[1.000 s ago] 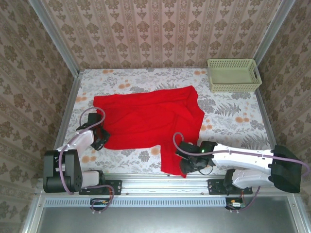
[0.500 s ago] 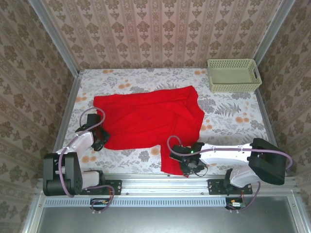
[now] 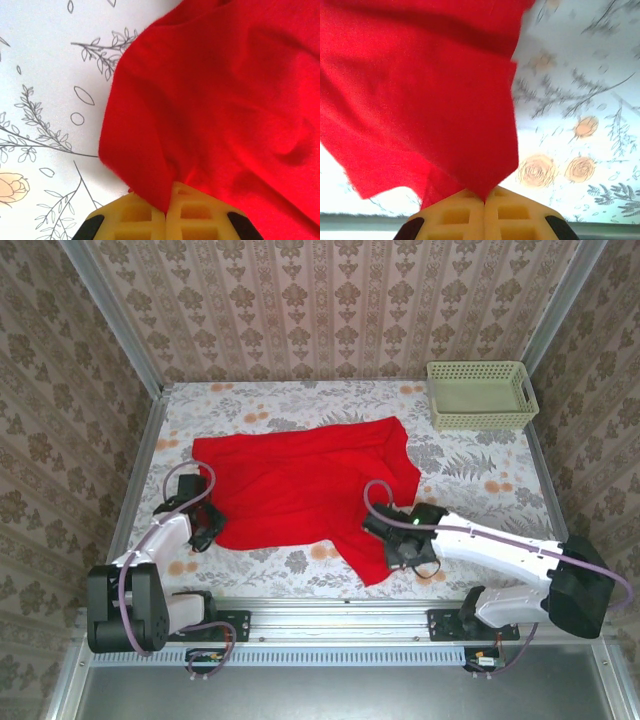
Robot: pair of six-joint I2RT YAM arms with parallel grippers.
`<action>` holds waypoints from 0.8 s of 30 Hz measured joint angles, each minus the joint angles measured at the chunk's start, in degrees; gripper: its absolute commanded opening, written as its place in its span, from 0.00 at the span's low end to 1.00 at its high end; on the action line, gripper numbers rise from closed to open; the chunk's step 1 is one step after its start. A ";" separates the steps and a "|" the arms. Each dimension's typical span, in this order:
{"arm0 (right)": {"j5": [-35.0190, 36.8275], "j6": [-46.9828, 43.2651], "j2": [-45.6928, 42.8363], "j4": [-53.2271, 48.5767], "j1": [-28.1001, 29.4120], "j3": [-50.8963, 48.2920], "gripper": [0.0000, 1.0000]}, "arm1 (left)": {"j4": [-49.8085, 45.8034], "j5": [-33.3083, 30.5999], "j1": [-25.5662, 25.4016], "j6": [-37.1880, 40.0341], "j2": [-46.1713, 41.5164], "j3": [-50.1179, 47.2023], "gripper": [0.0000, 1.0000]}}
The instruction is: Fold the inside-out t-shirt
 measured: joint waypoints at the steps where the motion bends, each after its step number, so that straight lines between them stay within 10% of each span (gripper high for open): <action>1: -0.02 -1.51 0.50 -0.39 -2.03 1.68 0.00 | -0.31 0.00 0.00 -0.07 0.37 1.07 0.01; 13: 1.44 -20.55 23.71 2.14 -22.56 29.49 0.00 | 3.04 1.36 4.24 -1.84 13.84 16.13 0.02; 24: 3.48 -27.39 47.06 3.32 -29.70 60.37 0.00 | 7.08 3.61 5.01 -3.91 28.00 25.46 0.02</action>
